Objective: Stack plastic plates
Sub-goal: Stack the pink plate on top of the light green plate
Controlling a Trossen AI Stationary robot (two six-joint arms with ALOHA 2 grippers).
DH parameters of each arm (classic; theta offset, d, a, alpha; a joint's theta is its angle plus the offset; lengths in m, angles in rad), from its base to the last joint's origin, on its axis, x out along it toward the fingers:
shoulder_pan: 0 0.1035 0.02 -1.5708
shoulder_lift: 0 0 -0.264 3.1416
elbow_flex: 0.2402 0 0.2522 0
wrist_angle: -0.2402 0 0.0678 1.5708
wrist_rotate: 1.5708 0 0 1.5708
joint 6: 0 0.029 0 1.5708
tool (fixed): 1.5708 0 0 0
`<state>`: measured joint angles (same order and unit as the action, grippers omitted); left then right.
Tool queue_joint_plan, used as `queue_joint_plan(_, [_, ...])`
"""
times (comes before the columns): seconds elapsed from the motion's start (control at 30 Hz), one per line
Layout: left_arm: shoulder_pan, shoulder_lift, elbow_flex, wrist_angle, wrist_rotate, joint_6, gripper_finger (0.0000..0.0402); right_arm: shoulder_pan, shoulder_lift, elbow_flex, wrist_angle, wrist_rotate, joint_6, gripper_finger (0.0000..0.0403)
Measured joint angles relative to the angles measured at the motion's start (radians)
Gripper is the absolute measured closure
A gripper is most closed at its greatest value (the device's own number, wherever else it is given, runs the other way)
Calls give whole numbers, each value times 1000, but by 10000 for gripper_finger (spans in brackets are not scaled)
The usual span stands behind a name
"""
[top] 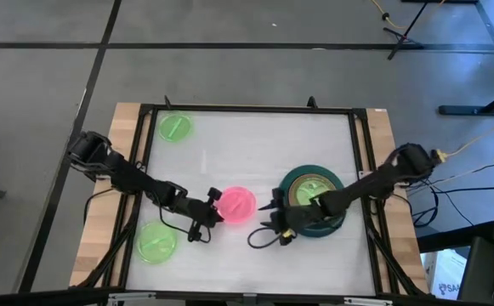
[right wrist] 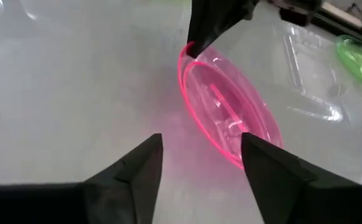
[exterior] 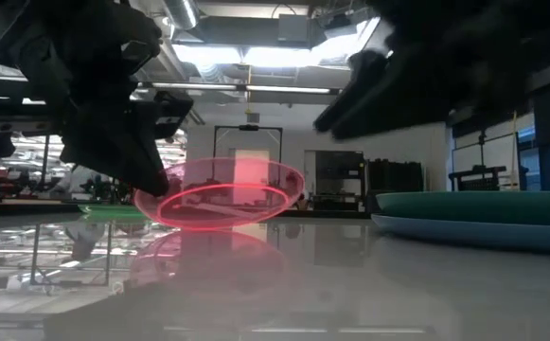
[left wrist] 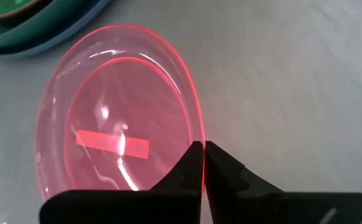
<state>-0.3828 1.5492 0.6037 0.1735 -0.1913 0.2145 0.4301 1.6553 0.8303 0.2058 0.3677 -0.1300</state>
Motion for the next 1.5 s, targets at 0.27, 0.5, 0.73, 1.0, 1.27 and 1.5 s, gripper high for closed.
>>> queue_joint_plan(0.27, [0,1,0,6,-4,5,399,-41,116,0,127,-47,-167,264])
queue_joint_plan(0.5, [0,1,0,6,-5,5,399,-46,150,0,180,-38,-225,297])
queue_joint_plan(0.73, [0,1,0,10,-5,6,399,-86,164,0,222,-46,-241,301])
queue_joint_plan(1.0, [0,1,0,9,-5,5,399,-87,164,0,237,-89,-268,301])
queue_joint_plan(1.27, [0,0,0,34,-5,6,399,-106,163,0,219,-100,-271,301])
queue_joint_plan(1.5, [0,0,0,47,-5,6,399,-103,163,0,212,-109,-271,310])
